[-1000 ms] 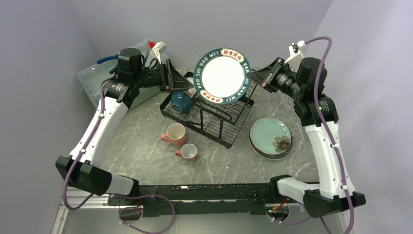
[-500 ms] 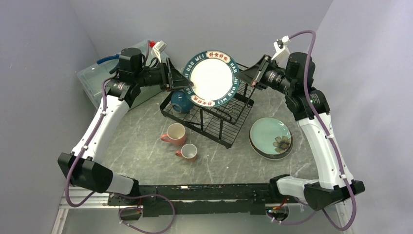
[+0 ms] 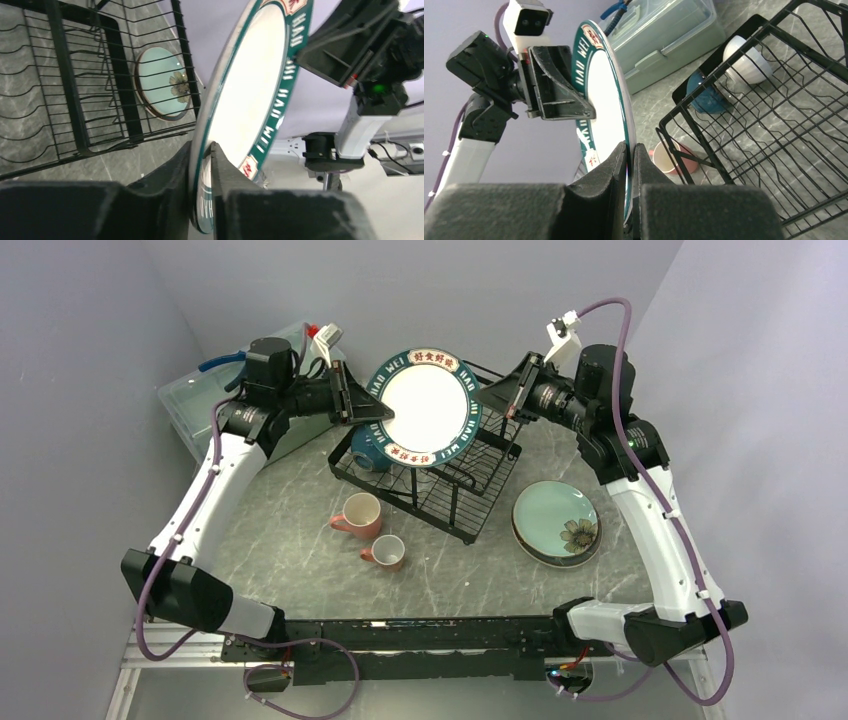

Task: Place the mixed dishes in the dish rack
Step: Insert the plate into the dish rack.

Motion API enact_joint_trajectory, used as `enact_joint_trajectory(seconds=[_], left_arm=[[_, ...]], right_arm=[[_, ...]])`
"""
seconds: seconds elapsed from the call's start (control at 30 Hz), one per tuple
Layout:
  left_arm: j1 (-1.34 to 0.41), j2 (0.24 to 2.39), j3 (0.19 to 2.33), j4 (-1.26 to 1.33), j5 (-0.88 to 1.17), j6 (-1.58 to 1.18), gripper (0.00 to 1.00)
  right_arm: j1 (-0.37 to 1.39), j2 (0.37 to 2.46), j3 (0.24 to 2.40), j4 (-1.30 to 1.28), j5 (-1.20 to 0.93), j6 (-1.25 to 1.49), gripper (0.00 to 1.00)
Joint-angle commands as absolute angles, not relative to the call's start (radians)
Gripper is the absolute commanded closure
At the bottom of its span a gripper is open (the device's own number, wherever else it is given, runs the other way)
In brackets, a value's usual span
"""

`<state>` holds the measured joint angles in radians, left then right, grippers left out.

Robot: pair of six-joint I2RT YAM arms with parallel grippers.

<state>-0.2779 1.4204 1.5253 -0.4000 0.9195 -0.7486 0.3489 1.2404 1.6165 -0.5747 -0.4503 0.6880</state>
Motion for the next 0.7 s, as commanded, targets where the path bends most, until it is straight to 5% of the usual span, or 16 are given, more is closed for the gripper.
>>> enact_joint_trajectory(seconds=[0.0,0.03,0.23,0.43,0.67], left_arm=[[-0.269,1.415,1.522,-0.346,0.95,-0.753,0.92],[-0.269,1.414,1.517,-0.339,0.954,-0.758,1.0],[-0.262,1.405,1.482,-0.269,0.983,-0.806,1.0],[-0.243,1.39,1.45,-0.178,1.014,-0.875,1.0],[-0.236,1.378,1.426,-0.1,1.037,-0.927,1.0]], right_arm=[[0.351,1.228,1.661,-0.495,-0.445,0.682,1.0],[0.35,1.228,1.658,-0.497,-0.443,0.678,1.0],[0.351,1.223,1.64,-0.506,-0.452,0.661,0.98],[0.351,1.21,1.612,-0.511,-0.476,0.632,0.67],[0.351,1.22,1.571,-0.509,-0.5,0.627,0.58]])
